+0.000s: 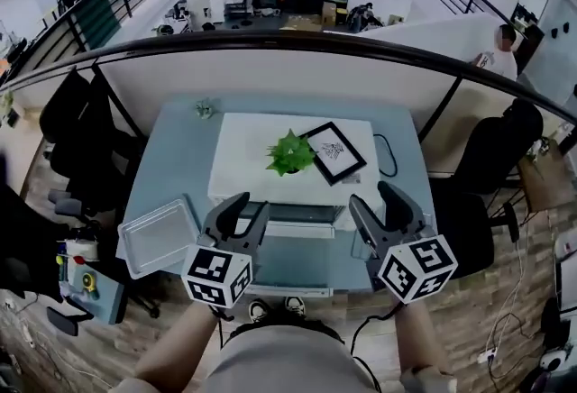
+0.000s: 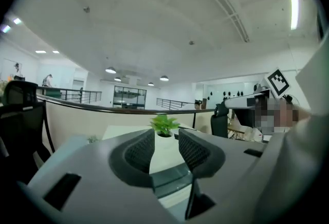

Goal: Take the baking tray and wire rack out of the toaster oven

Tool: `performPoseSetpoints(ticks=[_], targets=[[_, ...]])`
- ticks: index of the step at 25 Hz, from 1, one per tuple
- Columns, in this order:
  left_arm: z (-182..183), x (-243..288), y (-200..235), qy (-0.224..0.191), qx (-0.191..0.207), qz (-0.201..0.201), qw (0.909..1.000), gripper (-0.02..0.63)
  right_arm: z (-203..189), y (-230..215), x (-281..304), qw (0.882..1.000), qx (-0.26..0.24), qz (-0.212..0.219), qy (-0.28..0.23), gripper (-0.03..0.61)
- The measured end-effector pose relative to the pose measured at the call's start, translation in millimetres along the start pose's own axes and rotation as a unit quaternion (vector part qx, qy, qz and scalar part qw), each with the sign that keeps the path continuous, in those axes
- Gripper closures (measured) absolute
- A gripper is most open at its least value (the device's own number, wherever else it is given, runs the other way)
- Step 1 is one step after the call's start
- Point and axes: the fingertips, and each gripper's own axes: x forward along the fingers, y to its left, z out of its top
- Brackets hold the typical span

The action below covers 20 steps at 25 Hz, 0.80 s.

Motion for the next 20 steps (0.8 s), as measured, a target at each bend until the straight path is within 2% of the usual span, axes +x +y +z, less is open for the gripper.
performPoseSetpoints(ticks=[4, 7, 9, 11, 20], targets=[[33, -32, 38, -0.031, 0.026, 0.052, 0.9978, 0.497, 28, 35, 18, 0.998, -0.014, 0.048, -0.028, 0.360], [51, -55, 56, -0.040, 0.044, 0.080, 0.9950, 0.516, 48, 58, 27, 0.996, -0.022, 0.076, -0.044, 0.383], [61, -69, 67, -0.044, 0.050, 0.098, 0.9929, 0.557, 58, 70, 31, 0.994, -0.033, 0.089, -0.052, 0.402], [68, -80, 76, -0.049, 0.053, 0.114, 0.9908, 0.561, 65, 82, 37, 0.992, -0.042, 0.106, -0.061, 0.417], [94, -113, 94, -0.064, 0.070, 0.147, 0.9846, 0.594, 79, 124, 47, 0.981, -0.048, 0.176, -0.073, 0.527]])
